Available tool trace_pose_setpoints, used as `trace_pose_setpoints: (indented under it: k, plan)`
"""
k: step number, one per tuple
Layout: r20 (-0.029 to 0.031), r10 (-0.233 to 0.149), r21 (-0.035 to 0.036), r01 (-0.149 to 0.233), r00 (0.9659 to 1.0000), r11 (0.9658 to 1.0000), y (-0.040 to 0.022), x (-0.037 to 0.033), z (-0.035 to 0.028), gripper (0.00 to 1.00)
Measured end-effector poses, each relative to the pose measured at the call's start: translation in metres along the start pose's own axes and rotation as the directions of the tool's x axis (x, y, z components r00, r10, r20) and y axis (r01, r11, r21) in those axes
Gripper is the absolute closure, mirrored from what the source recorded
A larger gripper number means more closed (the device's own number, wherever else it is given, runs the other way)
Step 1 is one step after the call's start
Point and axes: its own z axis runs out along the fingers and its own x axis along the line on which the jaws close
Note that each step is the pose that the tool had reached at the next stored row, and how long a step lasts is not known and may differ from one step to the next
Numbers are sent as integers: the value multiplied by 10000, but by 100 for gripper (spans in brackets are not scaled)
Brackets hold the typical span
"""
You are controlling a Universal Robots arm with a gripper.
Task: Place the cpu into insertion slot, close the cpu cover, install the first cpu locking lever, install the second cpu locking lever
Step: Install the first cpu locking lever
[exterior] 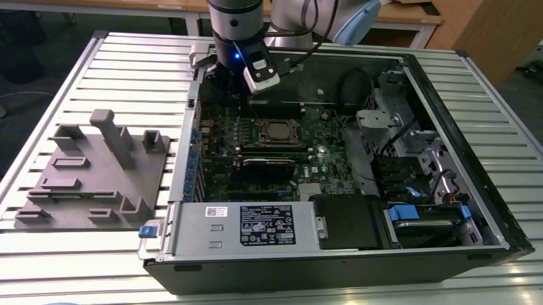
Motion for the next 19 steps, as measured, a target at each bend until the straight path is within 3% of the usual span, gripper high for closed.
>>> trace_pose_setpoints:
  k: [10, 16, 19]
  plan:
    - [-22, -137, -9, 137, 9999, 9999, 0, -2, 1, 89]
    - [-34, -161, -242, 160, 9999, 9996, -1, 2, 4, 89]
    - [-34, -162, -251, 161, 9999, 9996, -1, 3, 9, 89]
